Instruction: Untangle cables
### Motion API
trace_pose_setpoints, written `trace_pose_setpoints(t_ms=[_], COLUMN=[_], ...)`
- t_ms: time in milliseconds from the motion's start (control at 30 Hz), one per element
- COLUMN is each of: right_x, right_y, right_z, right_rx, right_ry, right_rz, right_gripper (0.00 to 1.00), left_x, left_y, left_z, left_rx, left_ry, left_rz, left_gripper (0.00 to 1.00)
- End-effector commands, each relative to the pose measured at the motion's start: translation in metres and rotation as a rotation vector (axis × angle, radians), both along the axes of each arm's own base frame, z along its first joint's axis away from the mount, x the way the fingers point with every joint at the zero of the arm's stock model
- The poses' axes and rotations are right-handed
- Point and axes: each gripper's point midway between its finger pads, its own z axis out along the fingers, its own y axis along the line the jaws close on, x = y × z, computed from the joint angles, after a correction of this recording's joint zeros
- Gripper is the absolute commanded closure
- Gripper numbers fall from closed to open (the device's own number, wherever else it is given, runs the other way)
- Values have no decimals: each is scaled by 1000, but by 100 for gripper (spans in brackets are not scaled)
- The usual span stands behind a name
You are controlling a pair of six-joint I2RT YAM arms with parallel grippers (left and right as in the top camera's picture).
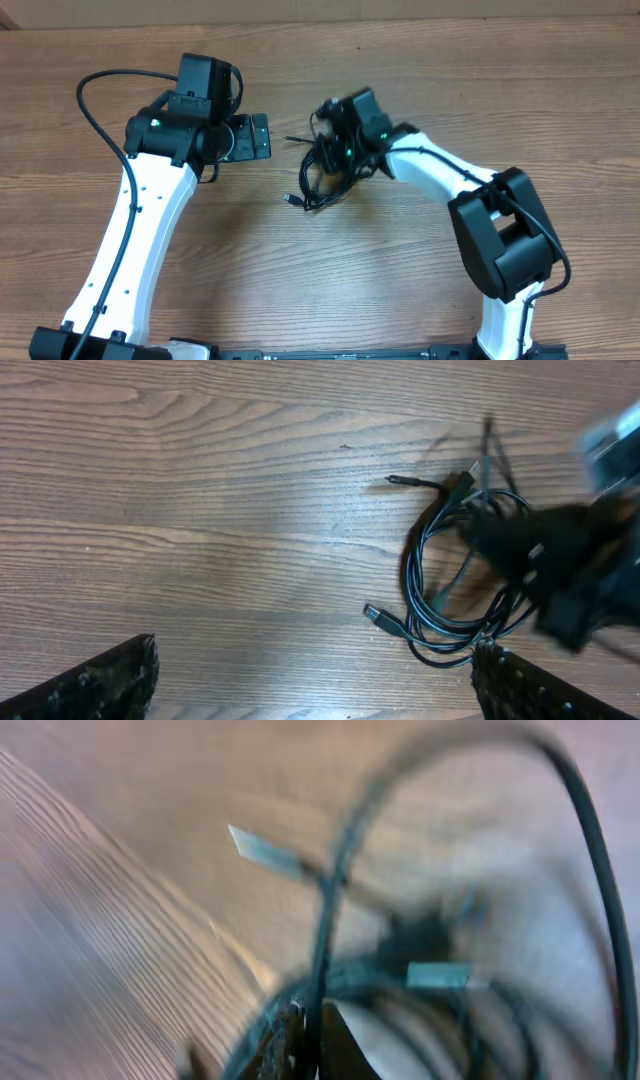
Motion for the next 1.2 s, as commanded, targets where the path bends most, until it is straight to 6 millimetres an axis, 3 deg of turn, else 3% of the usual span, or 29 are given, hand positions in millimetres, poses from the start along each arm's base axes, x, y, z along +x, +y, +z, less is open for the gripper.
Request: trace_pose_setpoints(t_ms=[0,133,333,600,667,800,867,900,1000,1100,1167], right_x=[29,51,85,111,128,137,135,132,125,119,113], right_y=[15,16,-11,-30,-49,-77,-84,-92,-98,-102,-104], right_z=[75,98,102,92,82,68,61,54,46,53,69], right_rx=[136,162,56,-22,-104,-202,-213,-211,-220,-231,-228], right_ry=[-142,-271,-387,-460,-510,-509,-472,-423,-362,-349,-353], right_rz=[26,25,-129,-244,-348,-446,-465,-498,-522,-520,-521], right_gripper=[96,96,96,96,96,96,85,68,35,17,0], left_x=[1,1,3,8,8,8,8,8,8,7,8], left_y=[-3,-3,-3,-4,-4,-4,-4,-4,-4,-4,-4], left_z=[1,1,2,5,5,5,5,5,5,4,4], left_rx=[-15,-15,-16,-37,-37,-37,-38,-39,-43,-45,-46], left_ry=[1,2,-5,-26,-26,-26,-26,-26,-24,-23,-24], left_rz=[2,2,2,30,32,32,32,36,42,45,48], left_gripper=[0,0,0,0,0,0,0,0,1,0,1])
